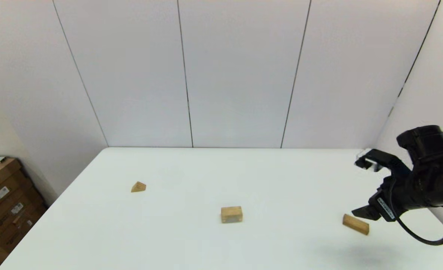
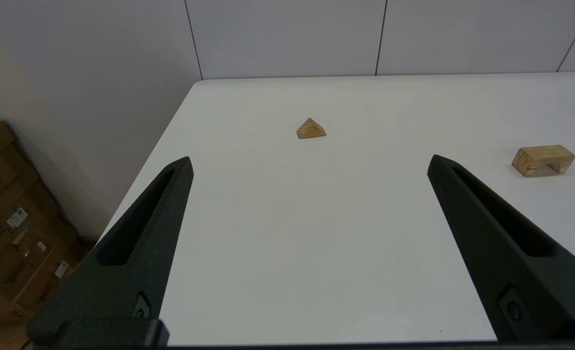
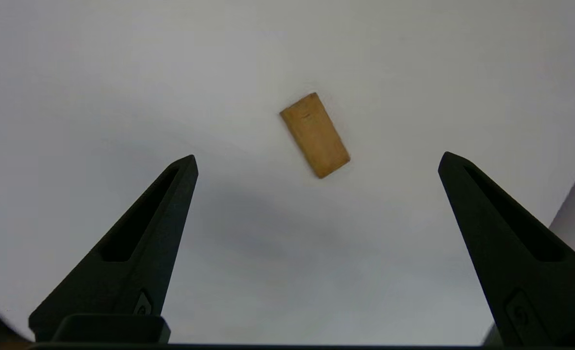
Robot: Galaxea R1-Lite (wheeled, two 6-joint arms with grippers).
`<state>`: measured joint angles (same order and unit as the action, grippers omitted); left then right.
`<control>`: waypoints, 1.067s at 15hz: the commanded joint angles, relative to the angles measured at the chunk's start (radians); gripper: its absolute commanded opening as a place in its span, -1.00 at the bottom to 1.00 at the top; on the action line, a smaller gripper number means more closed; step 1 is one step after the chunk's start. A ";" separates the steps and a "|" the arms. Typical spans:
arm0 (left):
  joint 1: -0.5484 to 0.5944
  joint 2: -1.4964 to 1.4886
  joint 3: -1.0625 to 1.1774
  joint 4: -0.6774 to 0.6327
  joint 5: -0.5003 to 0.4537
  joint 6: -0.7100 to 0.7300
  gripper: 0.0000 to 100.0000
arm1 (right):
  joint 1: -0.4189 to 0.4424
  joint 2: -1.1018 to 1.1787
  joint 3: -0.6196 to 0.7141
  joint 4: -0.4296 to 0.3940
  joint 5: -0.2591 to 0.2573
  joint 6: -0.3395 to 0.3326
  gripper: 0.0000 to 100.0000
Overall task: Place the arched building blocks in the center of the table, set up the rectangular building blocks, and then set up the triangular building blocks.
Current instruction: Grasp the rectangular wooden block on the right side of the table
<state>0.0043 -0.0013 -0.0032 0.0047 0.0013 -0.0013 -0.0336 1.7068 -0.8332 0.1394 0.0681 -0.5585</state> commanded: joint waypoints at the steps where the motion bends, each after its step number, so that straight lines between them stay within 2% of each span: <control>1: 0.000 0.001 0.000 0.000 0.000 0.000 1.00 | -0.066 0.162 -0.126 0.146 0.030 -0.190 1.00; 3: 0.000 0.001 -0.001 0.000 0.000 0.001 1.00 | -0.084 0.188 -0.155 0.190 0.029 -0.238 1.00; 9: 0.000 0.001 0.000 0.000 0.000 0.001 1.00 | -0.074 0.275 -0.153 0.190 0.030 -0.245 1.00; 13: 0.000 0.001 0.000 0.000 0.000 0.001 1.00 | -0.061 0.323 -0.156 0.172 0.022 -0.241 1.00; 16: 0.000 0.001 -0.001 0.000 0.000 0.000 1.00 | -0.055 0.364 -0.156 0.118 0.021 -0.239 1.00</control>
<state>0.0043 -0.0013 -0.0038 0.0047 0.0017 0.0004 -0.0923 2.0379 -0.9891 0.2751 0.0885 -0.7936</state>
